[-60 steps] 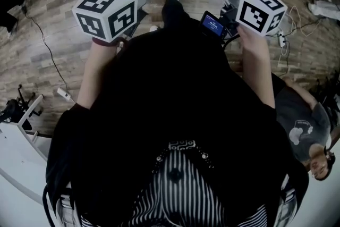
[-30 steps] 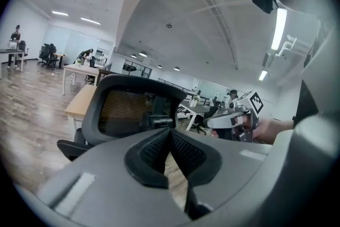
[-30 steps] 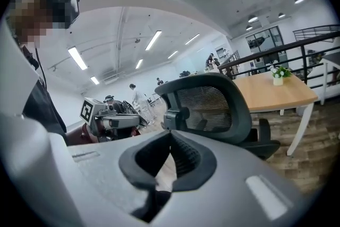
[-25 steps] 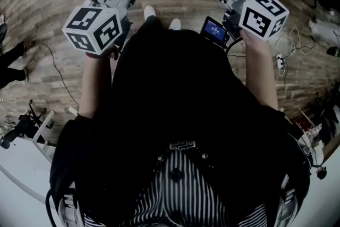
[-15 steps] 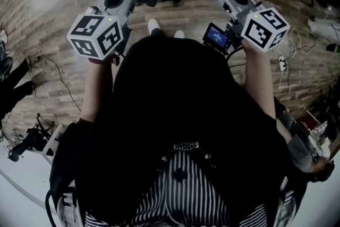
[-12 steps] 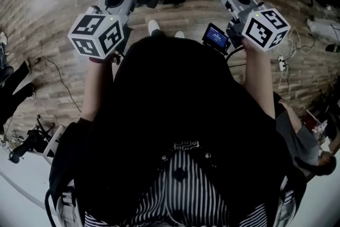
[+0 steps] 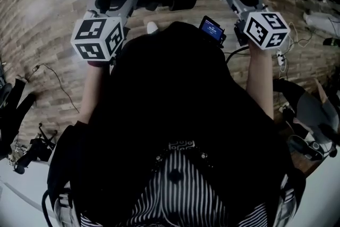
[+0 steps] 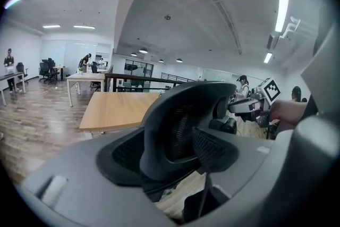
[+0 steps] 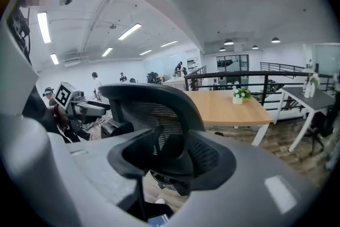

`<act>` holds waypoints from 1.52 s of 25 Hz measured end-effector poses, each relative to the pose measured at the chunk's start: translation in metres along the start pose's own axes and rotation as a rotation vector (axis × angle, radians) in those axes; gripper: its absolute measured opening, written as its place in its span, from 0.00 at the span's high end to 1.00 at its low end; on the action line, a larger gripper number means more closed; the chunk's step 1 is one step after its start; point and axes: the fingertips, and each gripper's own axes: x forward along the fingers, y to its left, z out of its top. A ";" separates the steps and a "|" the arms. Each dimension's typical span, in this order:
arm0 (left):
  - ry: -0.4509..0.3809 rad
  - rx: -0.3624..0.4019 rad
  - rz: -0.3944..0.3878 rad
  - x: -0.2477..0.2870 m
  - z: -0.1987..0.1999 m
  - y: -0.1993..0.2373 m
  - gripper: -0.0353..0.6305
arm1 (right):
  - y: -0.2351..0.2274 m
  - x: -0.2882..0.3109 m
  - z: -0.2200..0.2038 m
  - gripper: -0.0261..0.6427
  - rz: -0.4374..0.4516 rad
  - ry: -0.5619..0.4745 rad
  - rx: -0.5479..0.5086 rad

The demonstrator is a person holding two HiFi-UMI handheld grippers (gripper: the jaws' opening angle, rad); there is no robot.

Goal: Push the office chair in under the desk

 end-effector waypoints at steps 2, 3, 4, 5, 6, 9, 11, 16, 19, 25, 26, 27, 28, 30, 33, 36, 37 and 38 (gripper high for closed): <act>0.006 0.017 0.003 0.004 -0.001 0.006 0.46 | -0.006 0.005 -0.002 0.61 -0.027 0.009 0.005; 0.012 0.025 0.004 0.006 -0.003 0.010 0.42 | -0.008 0.009 -0.003 0.58 -0.035 0.013 0.008; 0.018 0.034 0.006 0.009 -0.004 0.014 0.40 | -0.010 0.013 -0.004 0.56 -0.040 0.017 0.009; 0.024 0.041 0.010 0.011 -0.005 0.018 0.39 | -0.011 0.018 -0.005 0.54 -0.043 0.022 0.008; 0.027 0.046 0.012 0.013 -0.006 0.020 0.38 | -0.011 0.021 -0.006 0.53 -0.044 0.026 0.006; 0.028 0.057 0.007 0.020 0.000 0.022 0.36 | -0.015 0.026 -0.001 0.51 -0.045 0.029 -0.004; 0.029 0.068 0.001 0.025 0.004 0.023 0.35 | -0.017 0.031 0.002 0.50 -0.047 0.026 -0.001; 0.047 0.067 -0.016 0.044 0.006 0.031 0.35 | -0.027 0.049 0.006 0.49 -0.051 0.035 0.018; 0.069 0.080 -0.027 0.056 0.003 0.034 0.35 | -0.038 0.053 0.009 0.49 -0.057 0.021 0.034; 0.086 0.102 -0.014 0.067 0.003 0.039 0.35 | -0.044 0.064 0.016 0.49 0.003 0.019 0.020; 0.084 0.103 -0.018 0.068 0.004 0.039 0.36 | -0.044 0.066 0.017 0.50 0.018 0.019 0.018; 0.083 0.104 -0.026 0.070 0.004 0.038 0.38 | -0.043 0.067 0.017 0.51 0.031 0.017 0.017; 0.081 0.107 -0.033 0.071 0.005 0.036 0.42 | -0.044 0.069 0.018 0.52 0.038 0.015 0.015; 0.073 0.125 -0.033 0.076 0.006 0.033 0.54 | -0.046 0.073 0.019 0.53 0.037 0.009 0.019; 0.084 0.126 -0.034 0.076 0.000 0.030 0.53 | -0.047 0.073 0.012 0.53 0.047 0.032 0.048; 0.089 0.129 -0.041 0.078 0.002 0.036 0.54 | -0.046 0.079 0.016 0.53 0.086 0.068 0.050; 0.087 0.131 -0.041 0.078 0.004 0.038 0.54 | -0.045 0.081 0.018 0.53 0.095 0.080 0.043; 0.085 0.130 -0.040 0.080 0.005 0.040 0.54 | -0.045 0.083 0.020 0.53 0.098 0.091 0.037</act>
